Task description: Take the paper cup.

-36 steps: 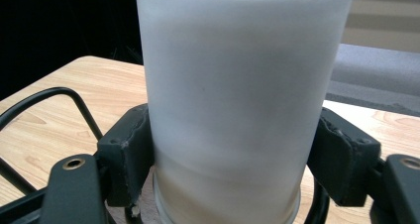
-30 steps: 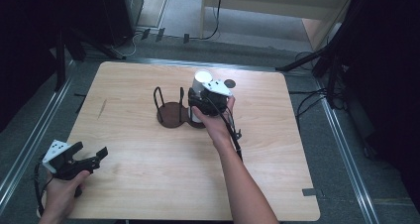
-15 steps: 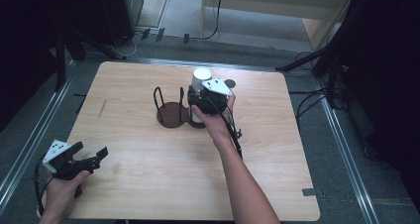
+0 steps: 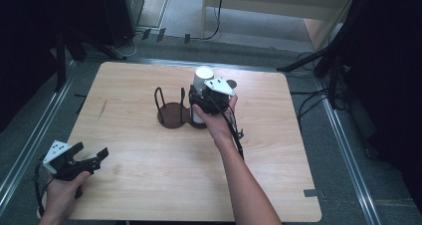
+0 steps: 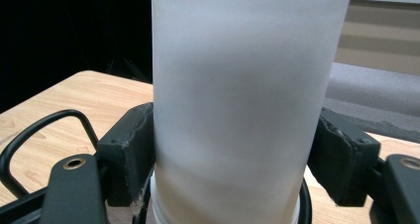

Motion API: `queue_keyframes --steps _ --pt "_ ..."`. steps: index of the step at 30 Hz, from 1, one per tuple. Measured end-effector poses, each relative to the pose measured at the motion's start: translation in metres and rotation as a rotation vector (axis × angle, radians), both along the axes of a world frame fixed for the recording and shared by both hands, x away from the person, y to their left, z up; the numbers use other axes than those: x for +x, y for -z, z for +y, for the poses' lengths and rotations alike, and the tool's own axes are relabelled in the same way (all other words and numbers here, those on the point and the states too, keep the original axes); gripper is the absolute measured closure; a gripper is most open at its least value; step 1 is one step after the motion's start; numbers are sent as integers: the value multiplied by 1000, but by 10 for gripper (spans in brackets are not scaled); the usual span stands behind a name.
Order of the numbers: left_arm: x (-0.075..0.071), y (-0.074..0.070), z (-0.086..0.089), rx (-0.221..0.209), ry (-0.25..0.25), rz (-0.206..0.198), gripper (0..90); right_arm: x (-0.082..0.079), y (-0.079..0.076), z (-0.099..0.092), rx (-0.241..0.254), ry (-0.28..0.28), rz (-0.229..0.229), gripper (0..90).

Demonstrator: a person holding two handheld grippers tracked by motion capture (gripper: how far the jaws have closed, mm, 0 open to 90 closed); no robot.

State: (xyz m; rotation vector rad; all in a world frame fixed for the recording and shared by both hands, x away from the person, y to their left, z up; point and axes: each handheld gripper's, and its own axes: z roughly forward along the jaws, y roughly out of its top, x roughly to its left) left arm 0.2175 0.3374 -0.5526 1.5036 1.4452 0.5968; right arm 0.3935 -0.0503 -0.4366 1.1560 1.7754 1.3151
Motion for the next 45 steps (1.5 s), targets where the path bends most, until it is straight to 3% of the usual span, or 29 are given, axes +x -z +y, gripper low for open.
queue_keyframes --steps 7,11,23,34,45 --pt "0 0 0 1 -2 1 0 -2 -7 -1 14 -6 -12 246" --pt "0 0 0 2 -1 0 0 -2 -3 2 -28 -7 -4 239" --pt "0 0 0 0 0 -1 0 -2 0 0 10 3 11 223" --pt "0 0 -1 2 0 0 0 -5 -8 -3 51 6 -26 268" --pt "0 0 -1 1 0 -1 0 -8 -21 -5 38 5 -67 277"
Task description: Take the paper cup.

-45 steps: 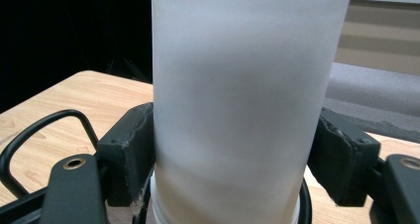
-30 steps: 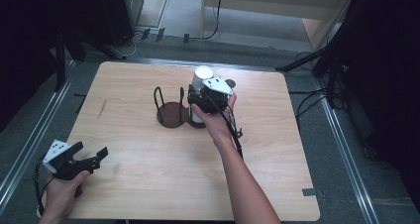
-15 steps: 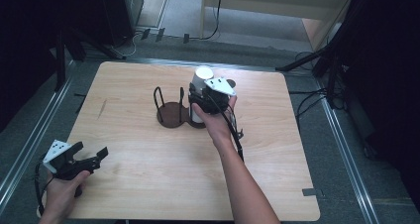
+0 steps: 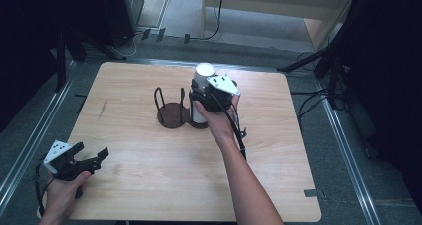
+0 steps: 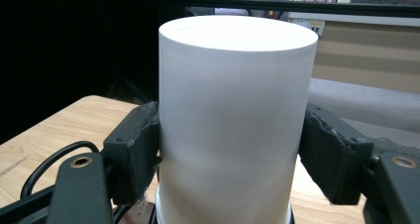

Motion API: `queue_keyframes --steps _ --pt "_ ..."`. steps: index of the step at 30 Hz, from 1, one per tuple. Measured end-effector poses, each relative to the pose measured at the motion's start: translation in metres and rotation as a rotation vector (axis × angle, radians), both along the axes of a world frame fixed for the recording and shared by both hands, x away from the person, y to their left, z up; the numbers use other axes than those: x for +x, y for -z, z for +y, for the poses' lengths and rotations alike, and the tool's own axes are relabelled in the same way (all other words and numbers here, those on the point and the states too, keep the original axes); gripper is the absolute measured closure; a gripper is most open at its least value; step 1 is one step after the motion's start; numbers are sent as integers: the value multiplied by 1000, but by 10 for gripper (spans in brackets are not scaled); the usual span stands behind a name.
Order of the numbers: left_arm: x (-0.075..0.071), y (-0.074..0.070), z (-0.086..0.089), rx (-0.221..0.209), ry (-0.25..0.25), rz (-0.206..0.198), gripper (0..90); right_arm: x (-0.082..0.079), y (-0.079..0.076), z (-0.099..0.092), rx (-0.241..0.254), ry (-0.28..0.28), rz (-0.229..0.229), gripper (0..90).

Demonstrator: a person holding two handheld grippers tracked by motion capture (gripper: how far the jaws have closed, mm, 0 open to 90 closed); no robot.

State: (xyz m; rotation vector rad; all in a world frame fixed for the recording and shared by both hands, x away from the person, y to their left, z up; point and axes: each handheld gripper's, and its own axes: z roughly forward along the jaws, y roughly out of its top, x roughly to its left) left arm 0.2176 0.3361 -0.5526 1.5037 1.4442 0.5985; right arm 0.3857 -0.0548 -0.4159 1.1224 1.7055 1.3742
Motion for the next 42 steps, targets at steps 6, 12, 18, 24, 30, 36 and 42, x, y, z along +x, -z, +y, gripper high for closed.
queue_keyframes --steps 6,12,18,24,30,36,42 --pt "0 0 0 -1 0 -1 0 -1 -3 0 -18 -4 5 273" --pt "0 0 0 0 4 0 0 1 1 2 -25 -6 21 282" --pt "0 0 0 -1 2 0 0 0 0 5 -60 17 -13 296" --pt "0 0 0 0 4 0 0 -1 3 14 -154 22 -23 296" --pt "0 0 0 -2 3 0 0 3 7 9 -101 21 32 283" --pt "0 0 0 -2 3 1 0 5 18 3 -23 22 78 197" --pt "0 0 0 -1 3 1 0 10 28 8 -30 32 112 262"
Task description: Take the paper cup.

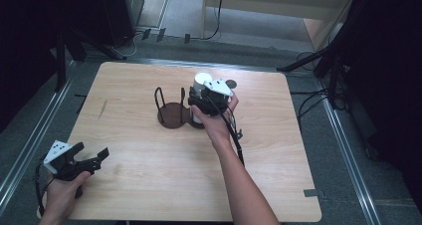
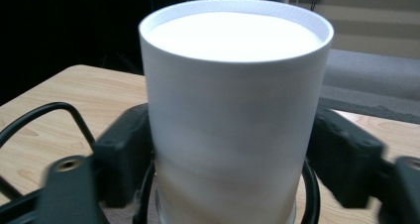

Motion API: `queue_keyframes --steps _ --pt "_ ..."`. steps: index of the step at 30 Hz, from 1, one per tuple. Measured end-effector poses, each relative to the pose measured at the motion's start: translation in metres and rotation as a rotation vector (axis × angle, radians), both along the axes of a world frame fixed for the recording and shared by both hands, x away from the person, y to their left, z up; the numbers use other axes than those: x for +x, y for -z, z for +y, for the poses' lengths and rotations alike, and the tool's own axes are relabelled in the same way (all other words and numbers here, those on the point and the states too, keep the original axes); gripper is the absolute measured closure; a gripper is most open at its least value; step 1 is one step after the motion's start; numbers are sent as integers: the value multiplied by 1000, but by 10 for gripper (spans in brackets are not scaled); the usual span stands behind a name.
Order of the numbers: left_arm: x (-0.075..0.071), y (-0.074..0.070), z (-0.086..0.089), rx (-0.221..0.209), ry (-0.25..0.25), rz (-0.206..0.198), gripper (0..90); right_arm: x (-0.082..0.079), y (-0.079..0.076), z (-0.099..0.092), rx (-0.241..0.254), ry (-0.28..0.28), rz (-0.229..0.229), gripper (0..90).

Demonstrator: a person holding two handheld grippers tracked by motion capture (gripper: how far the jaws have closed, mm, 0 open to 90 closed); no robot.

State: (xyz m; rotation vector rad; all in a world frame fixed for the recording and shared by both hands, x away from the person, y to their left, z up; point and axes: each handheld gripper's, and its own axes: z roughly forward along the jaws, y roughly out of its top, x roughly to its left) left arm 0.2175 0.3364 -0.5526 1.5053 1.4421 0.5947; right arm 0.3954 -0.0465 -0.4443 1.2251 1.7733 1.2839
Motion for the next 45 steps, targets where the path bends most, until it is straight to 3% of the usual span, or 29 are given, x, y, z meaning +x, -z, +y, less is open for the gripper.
queue_keyframes --steps 6,11,17,21,45 --pt "0 0 0 0 2 -1 0 0 -1 -1 16 -5 -15 278" --pt "0 0 0 -1 0 -1 0 -4 -12 -2 55 -3 -44 286" --pt "0 0 -1 0 0 -2 0 -4 -18 -3 45 -9 -53 277" --pt "0 0 -1 2 2 -1 0 -3 -16 -4 48 -10 -35 277" --pt "0 0 -1 4 3 0 0 -11 -46 -7 46 -21 -113 282"
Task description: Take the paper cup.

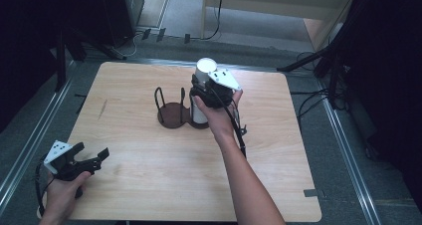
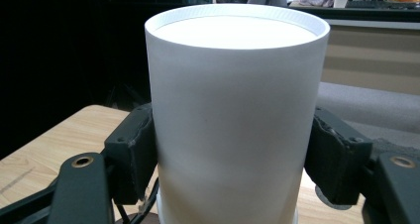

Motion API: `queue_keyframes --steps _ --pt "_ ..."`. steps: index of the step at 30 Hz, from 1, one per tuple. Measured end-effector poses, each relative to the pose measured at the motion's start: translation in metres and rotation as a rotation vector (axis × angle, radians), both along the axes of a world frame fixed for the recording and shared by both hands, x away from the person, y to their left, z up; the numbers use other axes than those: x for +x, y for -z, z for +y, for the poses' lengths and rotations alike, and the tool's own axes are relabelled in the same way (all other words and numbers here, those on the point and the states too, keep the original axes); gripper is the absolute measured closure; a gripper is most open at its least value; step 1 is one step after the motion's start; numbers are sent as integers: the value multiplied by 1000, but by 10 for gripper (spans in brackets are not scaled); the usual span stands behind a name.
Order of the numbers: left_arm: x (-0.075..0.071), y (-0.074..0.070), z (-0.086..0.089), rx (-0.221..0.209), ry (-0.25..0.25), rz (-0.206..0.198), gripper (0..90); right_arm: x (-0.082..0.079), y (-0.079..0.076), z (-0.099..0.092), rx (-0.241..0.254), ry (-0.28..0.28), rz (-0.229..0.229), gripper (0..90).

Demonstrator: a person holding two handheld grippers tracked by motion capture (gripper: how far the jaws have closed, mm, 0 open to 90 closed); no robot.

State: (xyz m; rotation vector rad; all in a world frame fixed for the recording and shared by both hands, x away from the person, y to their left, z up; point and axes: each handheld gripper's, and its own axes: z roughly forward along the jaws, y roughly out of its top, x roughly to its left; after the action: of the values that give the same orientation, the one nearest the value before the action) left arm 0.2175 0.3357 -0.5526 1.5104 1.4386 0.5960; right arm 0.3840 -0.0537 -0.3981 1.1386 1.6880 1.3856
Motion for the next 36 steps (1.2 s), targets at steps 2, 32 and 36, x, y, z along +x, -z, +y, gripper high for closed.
queue_keyframes --steps 2,32,36 --pt "0 0 0 -1 0 0 0 -1 -3 0 1 0 -5 282" --pt "0 0 0 5 2 1 0 -12 -34 -13 28 9 -57 283" --pt "0 0 0 5 1 1 0 -14 -37 -18 30 14 -60 282"
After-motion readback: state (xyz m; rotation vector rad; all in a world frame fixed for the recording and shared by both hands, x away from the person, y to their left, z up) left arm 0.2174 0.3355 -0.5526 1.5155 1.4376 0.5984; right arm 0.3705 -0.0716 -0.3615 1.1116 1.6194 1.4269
